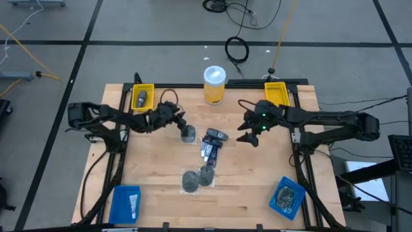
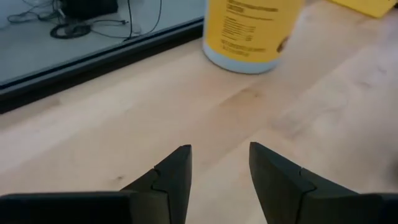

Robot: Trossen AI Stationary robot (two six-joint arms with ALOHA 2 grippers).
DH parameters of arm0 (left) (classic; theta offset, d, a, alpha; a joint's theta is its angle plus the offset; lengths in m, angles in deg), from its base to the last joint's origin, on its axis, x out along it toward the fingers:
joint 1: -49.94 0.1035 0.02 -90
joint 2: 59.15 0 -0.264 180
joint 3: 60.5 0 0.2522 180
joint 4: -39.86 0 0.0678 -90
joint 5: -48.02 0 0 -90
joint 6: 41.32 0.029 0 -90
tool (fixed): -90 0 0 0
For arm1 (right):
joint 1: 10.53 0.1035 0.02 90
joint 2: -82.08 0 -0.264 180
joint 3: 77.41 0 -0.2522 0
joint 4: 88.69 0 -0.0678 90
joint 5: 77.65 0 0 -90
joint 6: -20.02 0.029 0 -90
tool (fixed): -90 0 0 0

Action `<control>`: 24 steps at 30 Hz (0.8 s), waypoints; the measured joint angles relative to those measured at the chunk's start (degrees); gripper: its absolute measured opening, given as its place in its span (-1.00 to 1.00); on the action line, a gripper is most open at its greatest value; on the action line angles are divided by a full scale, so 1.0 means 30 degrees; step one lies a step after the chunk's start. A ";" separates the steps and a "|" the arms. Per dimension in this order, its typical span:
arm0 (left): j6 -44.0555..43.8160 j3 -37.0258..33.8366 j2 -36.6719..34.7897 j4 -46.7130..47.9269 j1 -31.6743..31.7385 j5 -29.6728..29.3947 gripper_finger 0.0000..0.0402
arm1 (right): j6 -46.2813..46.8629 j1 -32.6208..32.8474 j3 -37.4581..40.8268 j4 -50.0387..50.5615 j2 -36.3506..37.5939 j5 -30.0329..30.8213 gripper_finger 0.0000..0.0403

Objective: Pick & Place Travel size toiletries
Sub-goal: Put the blue shaving cream into the right yellow bin

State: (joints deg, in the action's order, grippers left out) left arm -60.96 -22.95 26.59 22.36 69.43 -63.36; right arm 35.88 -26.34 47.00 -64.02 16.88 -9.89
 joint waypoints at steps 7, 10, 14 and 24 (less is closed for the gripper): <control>-0.0136 0.0000 0.0000 0.0026 0.0888 0.2124 -0.22 | -0.1558 0.2345 0.0097 -0.5823 -0.4509 0.1843 0.61; 0.0113 0.0008 0.0000 0.0079 0.0688 0.2133 -0.22 | -0.2120 0.3221 0.0080 -0.8505 -0.5978 0.2026 0.61; 0.0378 0.0008 0.0000 0.0071 0.0456 0.2127 -0.22 | -0.2253 0.3947 0.0087 -0.9854 -0.6907 0.2968 0.61; 0.0504 0.0015 0.0000 -0.0277 0.0429 0.2120 -0.22 | -0.5378 0.5315 -0.2749 -0.9213 -0.9641 0.2841 0.50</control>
State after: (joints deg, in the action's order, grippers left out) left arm -59.45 -22.90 26.59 21.53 70.71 -57.01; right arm 19.75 -10.40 38.75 -91.66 -12.05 -1.37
